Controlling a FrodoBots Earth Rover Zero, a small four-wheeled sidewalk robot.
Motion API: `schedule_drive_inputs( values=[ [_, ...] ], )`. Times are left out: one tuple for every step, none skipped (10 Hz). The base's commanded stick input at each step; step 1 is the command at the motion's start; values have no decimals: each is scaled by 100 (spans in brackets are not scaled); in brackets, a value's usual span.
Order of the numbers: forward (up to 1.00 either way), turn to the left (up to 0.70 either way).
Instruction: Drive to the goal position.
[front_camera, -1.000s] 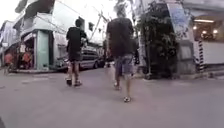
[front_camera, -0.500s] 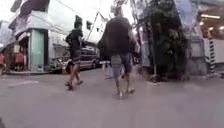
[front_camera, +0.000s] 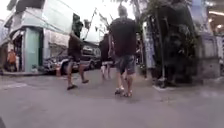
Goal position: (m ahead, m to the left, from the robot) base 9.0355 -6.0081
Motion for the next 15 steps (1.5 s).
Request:
schedule_drive_inputs(
  values=[
    [100,0],
    [100,0],
    [100,0],
    [100,0],
    [100,0],
    [100,0],
    [100,-18],
    [100,-27],
    [100,-27],
    [100,0],
    [100,0],
    [100,0],
    [100,-7],
    [100,-27],
    [100,-20]
  ],
)
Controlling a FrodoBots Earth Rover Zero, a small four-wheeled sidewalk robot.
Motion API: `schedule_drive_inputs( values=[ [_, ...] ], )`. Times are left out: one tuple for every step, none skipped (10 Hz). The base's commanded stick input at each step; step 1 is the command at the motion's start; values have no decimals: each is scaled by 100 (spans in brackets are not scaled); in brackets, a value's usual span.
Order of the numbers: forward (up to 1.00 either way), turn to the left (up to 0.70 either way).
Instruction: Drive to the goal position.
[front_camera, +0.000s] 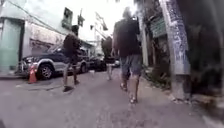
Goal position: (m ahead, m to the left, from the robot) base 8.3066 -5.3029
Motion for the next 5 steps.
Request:
schedule_drive_inputs(
  values=[
    [100,0],
    [100,0],
    [100,0],
    [100,0],
    [100,0]
  ],
)
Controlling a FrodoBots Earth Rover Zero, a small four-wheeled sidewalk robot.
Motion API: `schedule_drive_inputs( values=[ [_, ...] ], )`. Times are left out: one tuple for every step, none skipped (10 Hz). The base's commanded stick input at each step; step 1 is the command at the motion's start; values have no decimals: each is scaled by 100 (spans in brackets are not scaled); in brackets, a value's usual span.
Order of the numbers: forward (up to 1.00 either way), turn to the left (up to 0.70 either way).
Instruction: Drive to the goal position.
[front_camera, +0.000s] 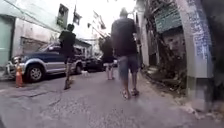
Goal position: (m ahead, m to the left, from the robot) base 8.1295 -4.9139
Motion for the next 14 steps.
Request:
schedule_drive_inputs(
  values=[
    [100,-7],
    [100,-19],
    [100,0],
    [100,0],
    [100,0],
    [100,0],
    [100,-3],
    [100,-21],
    [100,-2],
    [100,0],
    [100,0],
    [100,-2],
    [100,-27],
    [100,-25]
  ],
)
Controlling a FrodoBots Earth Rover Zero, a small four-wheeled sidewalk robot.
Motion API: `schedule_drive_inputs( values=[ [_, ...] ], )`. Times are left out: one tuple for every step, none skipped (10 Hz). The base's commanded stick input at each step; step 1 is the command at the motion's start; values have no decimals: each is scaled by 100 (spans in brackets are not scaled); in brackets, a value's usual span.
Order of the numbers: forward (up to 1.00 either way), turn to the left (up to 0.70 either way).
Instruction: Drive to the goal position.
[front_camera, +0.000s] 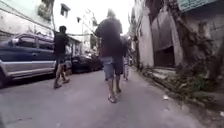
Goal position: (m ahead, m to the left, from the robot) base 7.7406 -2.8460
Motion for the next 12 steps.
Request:
schedule_drive_inputs(
  values=[
    [100,-6],
    [100,0],
    [100,0],
    [100,0],
    [100,0],
    [100,0],
    [100,0],
    [100,0],
    [100,0],
    [100,0],
    [100,0],
    [100,27]
  ],
)
